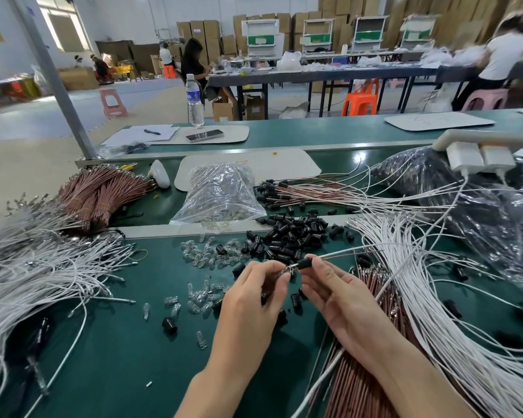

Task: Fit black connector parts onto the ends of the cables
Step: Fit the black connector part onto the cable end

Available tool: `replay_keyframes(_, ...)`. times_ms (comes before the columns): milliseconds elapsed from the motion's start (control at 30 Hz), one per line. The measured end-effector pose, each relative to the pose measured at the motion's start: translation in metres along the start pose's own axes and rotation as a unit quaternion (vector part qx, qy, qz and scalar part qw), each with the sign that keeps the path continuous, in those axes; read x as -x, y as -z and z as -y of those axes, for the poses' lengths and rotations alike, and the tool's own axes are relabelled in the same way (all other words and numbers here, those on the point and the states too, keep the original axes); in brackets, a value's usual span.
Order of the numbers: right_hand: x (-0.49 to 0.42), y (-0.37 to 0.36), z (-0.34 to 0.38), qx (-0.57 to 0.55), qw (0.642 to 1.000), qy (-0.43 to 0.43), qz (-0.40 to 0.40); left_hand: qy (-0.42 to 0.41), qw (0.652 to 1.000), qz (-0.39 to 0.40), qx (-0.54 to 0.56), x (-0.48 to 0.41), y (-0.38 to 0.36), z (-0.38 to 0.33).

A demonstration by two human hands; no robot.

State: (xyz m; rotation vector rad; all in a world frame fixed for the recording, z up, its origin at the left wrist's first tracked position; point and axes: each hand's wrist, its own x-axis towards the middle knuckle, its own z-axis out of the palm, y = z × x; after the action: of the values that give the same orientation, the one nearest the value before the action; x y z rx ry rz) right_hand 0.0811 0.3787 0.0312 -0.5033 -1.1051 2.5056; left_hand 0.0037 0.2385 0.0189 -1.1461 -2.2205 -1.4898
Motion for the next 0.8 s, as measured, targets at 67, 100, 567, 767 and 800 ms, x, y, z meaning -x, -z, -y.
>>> replay_keyframes(67,0.001,-0.002,-0.001,0.017,1.000,-0.003,0.010,-0.004,1.000,0.003,0.004,0.000,-0.001,0.000)
replay_keyframes(100,0.001,-0.003,-0.001,0.027,1.000,-0.003,0.015,-0.006,1.000,0.005,0.005,0.000,-0.001,0.000)
replay_keyframes(567,0.005,-0.005,-0.003,0.071,0.997,-0.015,0.026,0.016,0.997,-0.009,0.079,0.001,-0.008,0.007)
replay_keyframes(767,0.004,-0.005,-0.005,0.070,0.995,0.073,-0.023,0.045,0.996,0.009,0.071,-0.002,-0.004,0.011)
replay_keyframes(800,0.004,-0.005,-0.006,0.081,0.993,0.082,-0.030,0.058,0.996,0.020,0.070,0.000,-0.005,0.011)
